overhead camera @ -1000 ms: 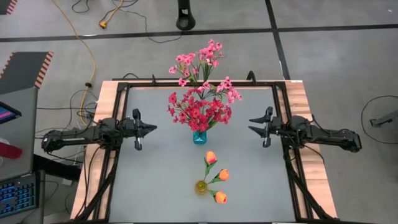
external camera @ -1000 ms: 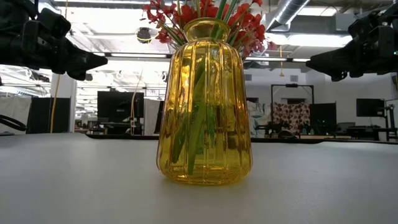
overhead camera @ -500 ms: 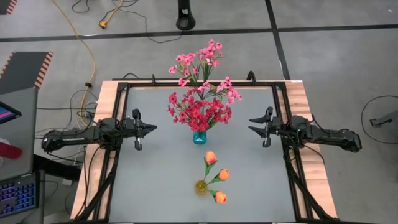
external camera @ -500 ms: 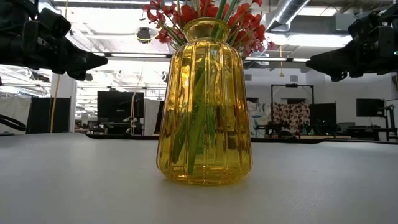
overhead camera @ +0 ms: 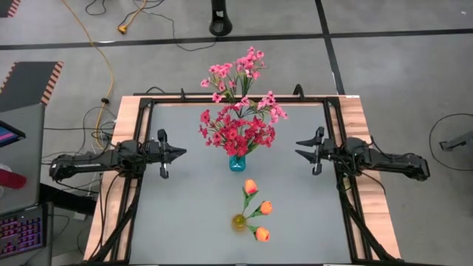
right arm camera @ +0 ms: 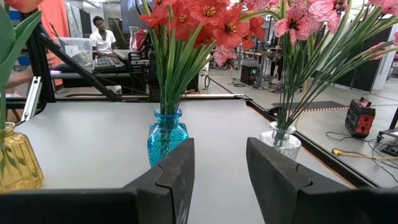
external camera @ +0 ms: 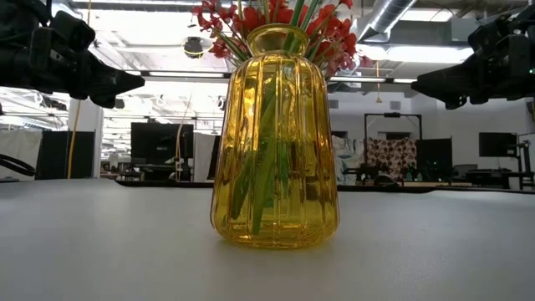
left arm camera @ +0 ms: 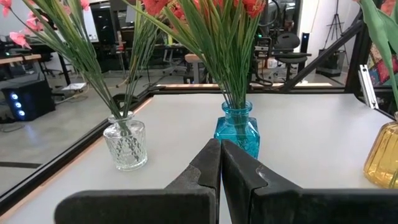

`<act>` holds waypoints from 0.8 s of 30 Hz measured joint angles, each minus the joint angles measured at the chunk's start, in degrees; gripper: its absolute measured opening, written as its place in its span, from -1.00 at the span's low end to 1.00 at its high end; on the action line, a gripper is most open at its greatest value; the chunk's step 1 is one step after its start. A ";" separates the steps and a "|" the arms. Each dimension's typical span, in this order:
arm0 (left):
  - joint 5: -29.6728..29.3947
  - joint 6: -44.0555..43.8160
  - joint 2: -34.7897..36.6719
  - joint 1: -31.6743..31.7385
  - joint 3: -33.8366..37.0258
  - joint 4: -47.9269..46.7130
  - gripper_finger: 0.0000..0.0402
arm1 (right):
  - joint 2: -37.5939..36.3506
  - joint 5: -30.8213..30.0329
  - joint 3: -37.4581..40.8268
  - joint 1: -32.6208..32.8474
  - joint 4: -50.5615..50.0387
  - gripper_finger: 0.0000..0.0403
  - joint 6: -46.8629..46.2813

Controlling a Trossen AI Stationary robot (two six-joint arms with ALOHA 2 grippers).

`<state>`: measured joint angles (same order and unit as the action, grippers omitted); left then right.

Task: Sort flowers into vase by color
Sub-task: Return to Home Position

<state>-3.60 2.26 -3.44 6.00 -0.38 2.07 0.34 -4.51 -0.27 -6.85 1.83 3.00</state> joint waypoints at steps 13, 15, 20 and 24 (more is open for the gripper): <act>0.00 -0.21 0.00 0.00 0.00 0.00 -1.00 | 0.01 0.00 -0.02 0.00 0.02 -0.15 -0.01; 0.00 -0.20 0.00 0.00 0.00 -0.01 -1.00 | 0.00 0.00 0.00 0.00 0.02 -0.15 0.00; 0.00 0.13 0.00 0.00 0.00 0.00 -1.00 | 0.00 0.00 0.00 0.00 0.02 -0.15 -0.02; 0.00 -0.11 0.00 0.00 0.00 -0.01 -1.00 | 0.00 0.00 -0.01 0.00 0.04 -0.15 -0.02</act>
<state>-3.60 2.16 -3.44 6.00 -0.38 2.06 0.34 -4.51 -0.28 -6.85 1.87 2.98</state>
